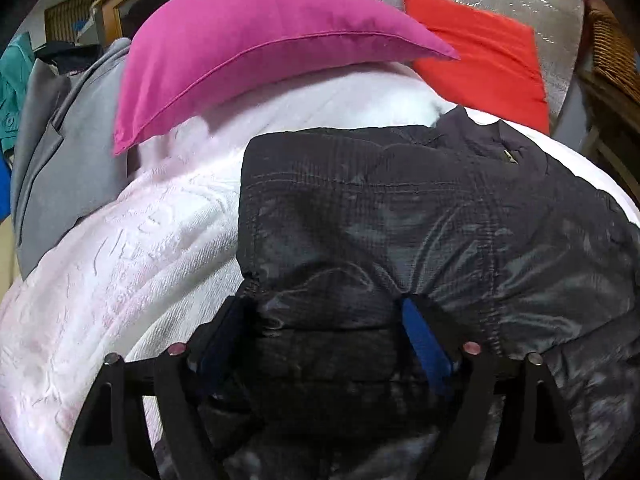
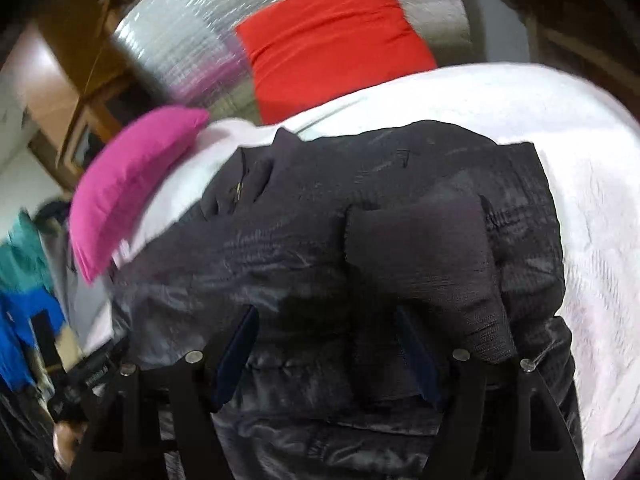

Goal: Fold large clothes
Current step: 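Open the left gripper and smooth the folded sleeves with both tools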

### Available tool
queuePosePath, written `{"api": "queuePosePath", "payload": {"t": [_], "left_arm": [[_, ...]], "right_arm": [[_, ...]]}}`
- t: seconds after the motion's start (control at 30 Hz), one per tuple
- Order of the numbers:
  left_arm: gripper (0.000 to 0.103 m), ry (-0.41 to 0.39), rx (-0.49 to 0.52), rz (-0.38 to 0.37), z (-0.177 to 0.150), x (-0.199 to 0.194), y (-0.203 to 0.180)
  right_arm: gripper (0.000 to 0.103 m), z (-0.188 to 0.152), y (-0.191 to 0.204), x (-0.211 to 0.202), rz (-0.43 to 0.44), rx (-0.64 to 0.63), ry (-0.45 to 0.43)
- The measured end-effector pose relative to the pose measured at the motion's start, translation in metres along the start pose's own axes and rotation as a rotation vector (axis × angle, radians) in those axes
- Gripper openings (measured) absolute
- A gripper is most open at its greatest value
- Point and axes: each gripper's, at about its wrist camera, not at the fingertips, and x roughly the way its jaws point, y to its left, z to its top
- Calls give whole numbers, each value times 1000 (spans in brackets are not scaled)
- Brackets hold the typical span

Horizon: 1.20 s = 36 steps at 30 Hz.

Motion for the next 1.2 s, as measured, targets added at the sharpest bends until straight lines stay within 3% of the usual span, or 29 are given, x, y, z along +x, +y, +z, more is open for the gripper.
{"api": "queuePosePath", "payload": {"t": [0.2,0.27,0.37,0.5,0.6,0.63,0.73,0.77,0.87,1.03,1.1,1.2], "left_arm": [[85,29,0,-41,7,-15,13],[85,-40,-43,-78,11,-42,27],[85,-138,-93,-89,24,-67,46],[85,-63,-141,-136,54,-39,66],[85,5,-164,-158,69,-7,76],[80,19,-158,-152,72,1,76],[65,91,-104,-113,79,30,70],[61,124,-97,-111,80,42,70],[60,145,-77,-64,79,62,67],[60,126,-54,5,84,60,56],[60,70,-44,36,86,40,53],[62,-57,-15,17,76,-15,49]], "right_arm": [[74,6,9,-5,-52,-14,26],[74,9,21,-20,-74,-37,-26],[77,13,45,-44,-24,-81,-109],[79,10,93,-36,15,-236,-94],[79,-9,114,-12,-82,-369,-54],[79,-14,115,-2,-113,-390,-32],[80,-30,100,30,-154,-386,72],[80,-32,96,29,-141,-379,54],[81,-33,94,27,-137,-366,50],[81,-35,86,22,-131,-357,44],[81,-34,84,15,-120,-353,45],[81,-31,92,1,-115,-339,-11]]}}
